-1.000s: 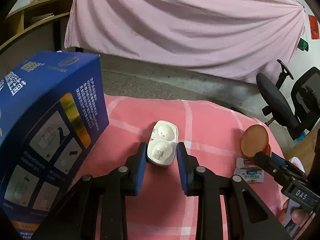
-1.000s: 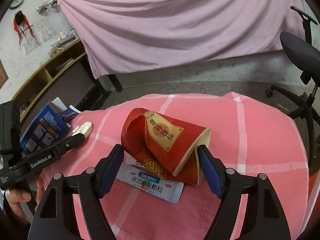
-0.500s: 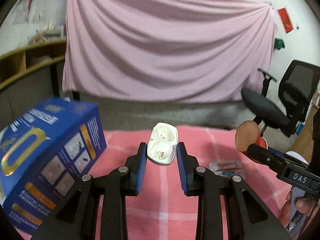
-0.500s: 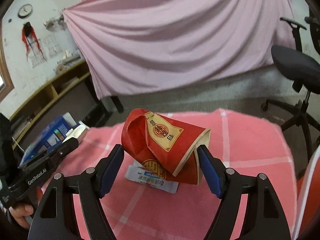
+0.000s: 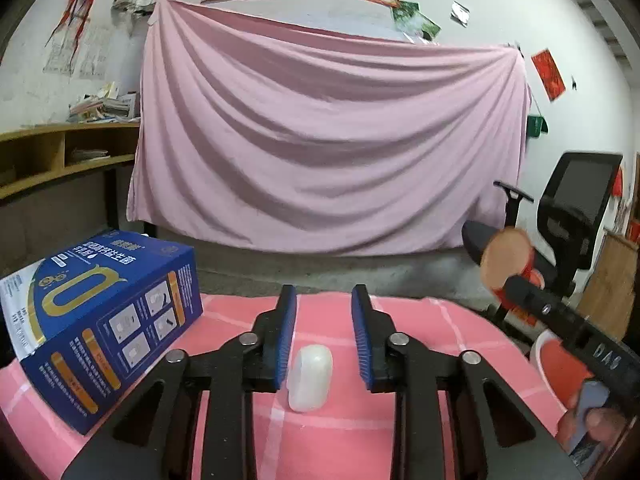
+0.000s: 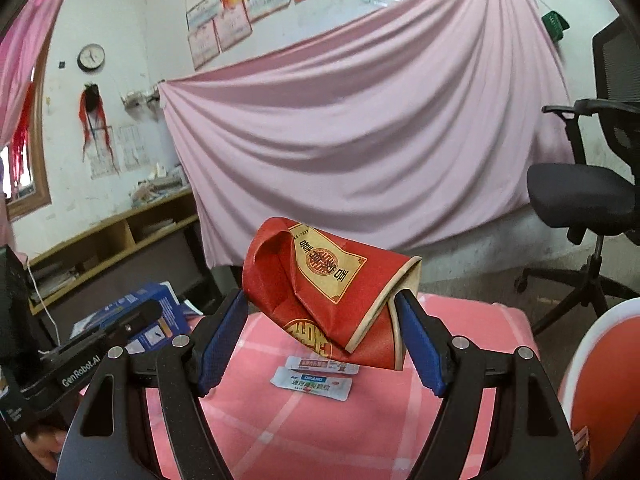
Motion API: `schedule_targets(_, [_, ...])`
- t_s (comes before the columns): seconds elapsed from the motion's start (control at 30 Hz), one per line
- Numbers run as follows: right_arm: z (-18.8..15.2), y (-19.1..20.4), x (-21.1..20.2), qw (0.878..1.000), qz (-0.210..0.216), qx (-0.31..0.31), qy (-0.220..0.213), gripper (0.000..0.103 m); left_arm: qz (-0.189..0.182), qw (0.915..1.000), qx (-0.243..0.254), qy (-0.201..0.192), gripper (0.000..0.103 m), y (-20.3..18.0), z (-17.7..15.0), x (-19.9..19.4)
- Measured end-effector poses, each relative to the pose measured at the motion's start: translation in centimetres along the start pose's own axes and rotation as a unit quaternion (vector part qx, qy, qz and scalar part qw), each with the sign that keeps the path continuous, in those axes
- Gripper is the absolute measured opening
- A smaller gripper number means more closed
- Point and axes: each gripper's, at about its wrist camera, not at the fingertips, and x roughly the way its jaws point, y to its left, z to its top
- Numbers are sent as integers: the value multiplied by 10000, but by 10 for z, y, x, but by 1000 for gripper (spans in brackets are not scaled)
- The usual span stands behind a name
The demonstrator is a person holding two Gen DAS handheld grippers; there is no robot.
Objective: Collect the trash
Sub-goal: 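Lift the red cup with right tool while left tool releases earbud case, then lower the left tool over the white earbud case and open it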
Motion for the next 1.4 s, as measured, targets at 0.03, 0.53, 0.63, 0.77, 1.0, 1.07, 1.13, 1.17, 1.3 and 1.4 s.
schedule_targets(0.03, [0,-2,-3,10000,6,8,-15,75,-7,10000,43,38,16,-2,-1,0])
schedule_targets(0.53, [-7,-2,2,9990,-103,18,446,75,-44,9892,-283,1434,28,-14,-7,48])
schedule_targets(0.63, [-9,-5,9,9978,-173,56,643,75,45,9796,-470,1954,28,-9,-12,69])
schedule_targets(0.77, [-12,-12,16,9957,-250,195,869,75,54,9663,-635,2492,28,-3,-17,94])
schedule_targets(1.0, [-13,-15,17,9946,-283,251,970,75,-50,9659,-615,2515,28,-4,-11,110])
schedule_targets(1.07, [-13,-13,16,9945,-277,218,984,75,-25,9651,-582,2553,28,-7,-11,112])
schedule_targets(1.13, [-13,-14,17,9945,-278,213,992,75,8,9644,-541,2588,28,-9,-12,115])
schedule_targets(1.17, [-12,-14,16,9946,-276,223,979,75,30,9642,-509,2602,28,-10,-12,116])
schedule_targets(1.3, [-13,-14,18,9945,-281,259,975,75,66,9645,-430,2606,28,-15,-12,119])
schedule_targets(1.4, [-13,-15,18,9946,-276,260,971,75,23,9647,-515,2583,23,-13,-13,119])
